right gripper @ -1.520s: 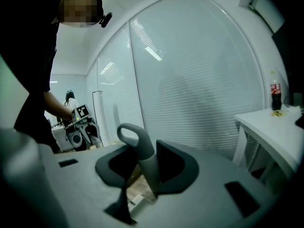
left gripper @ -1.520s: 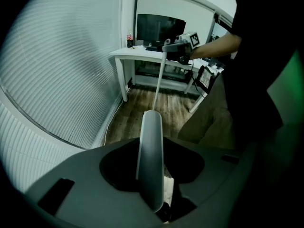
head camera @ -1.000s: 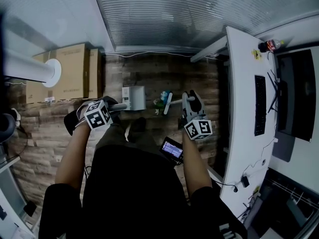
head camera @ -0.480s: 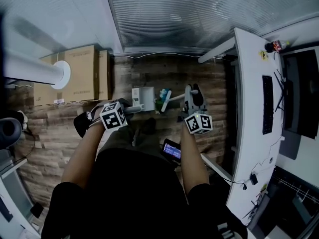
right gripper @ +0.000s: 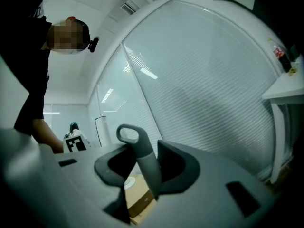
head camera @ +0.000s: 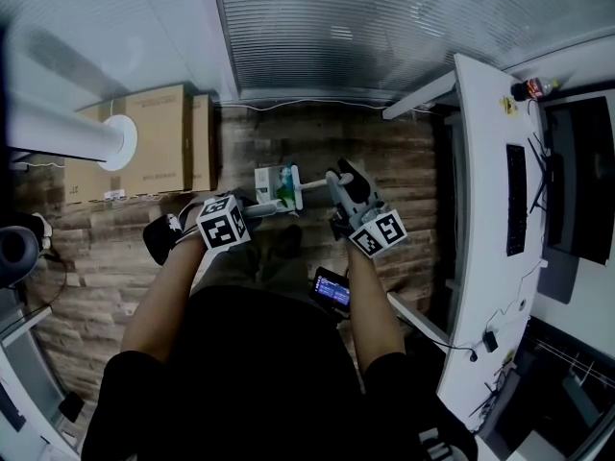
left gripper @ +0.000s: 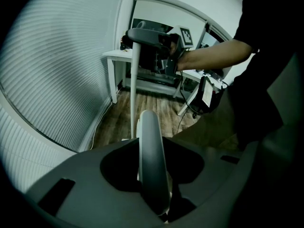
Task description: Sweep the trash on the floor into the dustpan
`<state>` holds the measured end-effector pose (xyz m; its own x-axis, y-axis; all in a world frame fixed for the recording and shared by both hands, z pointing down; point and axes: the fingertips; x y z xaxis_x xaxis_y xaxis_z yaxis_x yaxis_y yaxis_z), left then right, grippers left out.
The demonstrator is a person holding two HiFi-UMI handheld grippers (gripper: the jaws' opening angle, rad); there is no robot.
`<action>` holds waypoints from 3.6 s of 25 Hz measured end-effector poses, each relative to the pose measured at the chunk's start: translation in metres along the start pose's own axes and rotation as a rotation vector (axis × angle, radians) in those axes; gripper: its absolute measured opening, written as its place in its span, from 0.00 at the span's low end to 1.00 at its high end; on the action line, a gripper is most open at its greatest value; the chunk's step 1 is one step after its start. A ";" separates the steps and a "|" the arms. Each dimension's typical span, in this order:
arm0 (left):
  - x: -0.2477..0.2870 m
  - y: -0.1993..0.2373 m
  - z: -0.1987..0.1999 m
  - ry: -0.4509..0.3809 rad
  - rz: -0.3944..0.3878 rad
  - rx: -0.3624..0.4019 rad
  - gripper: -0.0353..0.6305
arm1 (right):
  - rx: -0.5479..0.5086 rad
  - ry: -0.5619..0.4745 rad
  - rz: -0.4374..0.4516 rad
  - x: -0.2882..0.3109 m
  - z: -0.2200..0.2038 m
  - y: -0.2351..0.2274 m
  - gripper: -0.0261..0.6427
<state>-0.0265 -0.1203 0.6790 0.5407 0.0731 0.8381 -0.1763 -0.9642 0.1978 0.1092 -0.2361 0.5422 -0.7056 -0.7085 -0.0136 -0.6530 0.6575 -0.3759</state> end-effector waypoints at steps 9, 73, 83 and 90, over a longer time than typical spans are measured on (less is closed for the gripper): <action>-0.002 0.002 -0.005 -0.001 0.010 -0.017 0.22 | 0.027 -0.057 -0.055 -0.043 0.035 -0.039 0.22; -0.046 -0.086 -0.120 -0.035 -0.031 0.015 0.21 | 0.159 -0.201 -0.330 -0.060 -0.047 0.124 0.24; -0.045 -0.087 -0.121 -0.044 -0.024 0.010 0.21 | 0.125 -0.254 -0.320 -0.088 -0.015 0.134 0.23; -0.044 -0.087 -0.123 -0.036 -0.019 0.010 0.21 | 0.032 -0.332 -0.332 -0.116 0.044 0.139 0.20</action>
<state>-0.1357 -0.0089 0.6876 0.5729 0.0823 0.8155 -0.1574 -0.9654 0.2080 0.1130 -0.0738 0.4509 -0.3303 -0.9264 -0.1810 -0.8160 0.3766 -0.4384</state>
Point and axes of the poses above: the fingertips, and each gripper's own axes: x forward along the fingers, y to its left, z out of its top, and after that the axes turned 1 degree about x, right-handed
